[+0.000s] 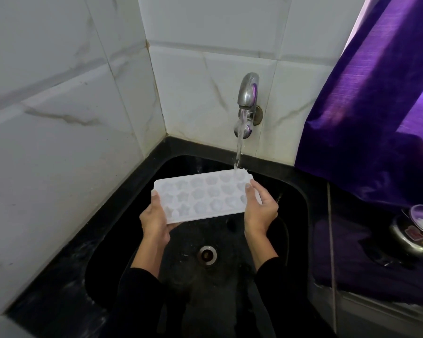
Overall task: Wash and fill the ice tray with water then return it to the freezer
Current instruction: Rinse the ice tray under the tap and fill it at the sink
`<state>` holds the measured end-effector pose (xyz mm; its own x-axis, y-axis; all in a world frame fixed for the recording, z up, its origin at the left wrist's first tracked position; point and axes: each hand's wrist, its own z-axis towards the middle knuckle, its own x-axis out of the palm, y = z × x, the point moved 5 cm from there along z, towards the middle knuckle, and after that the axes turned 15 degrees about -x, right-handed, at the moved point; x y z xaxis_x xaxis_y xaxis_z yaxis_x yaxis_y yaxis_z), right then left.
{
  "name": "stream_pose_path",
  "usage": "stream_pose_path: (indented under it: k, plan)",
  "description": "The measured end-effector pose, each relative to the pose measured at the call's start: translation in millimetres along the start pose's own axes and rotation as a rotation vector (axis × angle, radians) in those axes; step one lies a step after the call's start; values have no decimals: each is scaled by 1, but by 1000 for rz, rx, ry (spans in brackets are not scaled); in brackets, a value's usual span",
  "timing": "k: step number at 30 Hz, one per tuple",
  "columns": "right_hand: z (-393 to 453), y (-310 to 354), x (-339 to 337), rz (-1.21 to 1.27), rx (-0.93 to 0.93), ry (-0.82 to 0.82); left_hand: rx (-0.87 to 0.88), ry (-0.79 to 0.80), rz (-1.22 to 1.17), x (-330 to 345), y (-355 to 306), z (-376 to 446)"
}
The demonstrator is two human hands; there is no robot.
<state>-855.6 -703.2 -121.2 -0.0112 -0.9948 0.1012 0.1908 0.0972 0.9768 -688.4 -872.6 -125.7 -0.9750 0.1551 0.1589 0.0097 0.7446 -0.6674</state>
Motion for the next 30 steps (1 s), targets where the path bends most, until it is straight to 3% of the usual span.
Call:
stream_pose_path:
  k: [6,13,16,22,27,30]
  plan:
    - [9,16,19,-137,-63,134,-8,-11,-62,-4,-9,0]
    - [49,44,34,-655,-235,396,-13,10,-80,11,-10,1]
    - [76,59,49,-541,-231,426,-26,30,-65,21,-6,3]
    - [112,75,89,-387,-13,484,-48,78,-26,48,7,-6]
    - [127,67,102,-409,39,406,-54,104,-7,63,15,-8]
    - [129,64,100,-296,159,387,-58,126,4,70,18,-9]
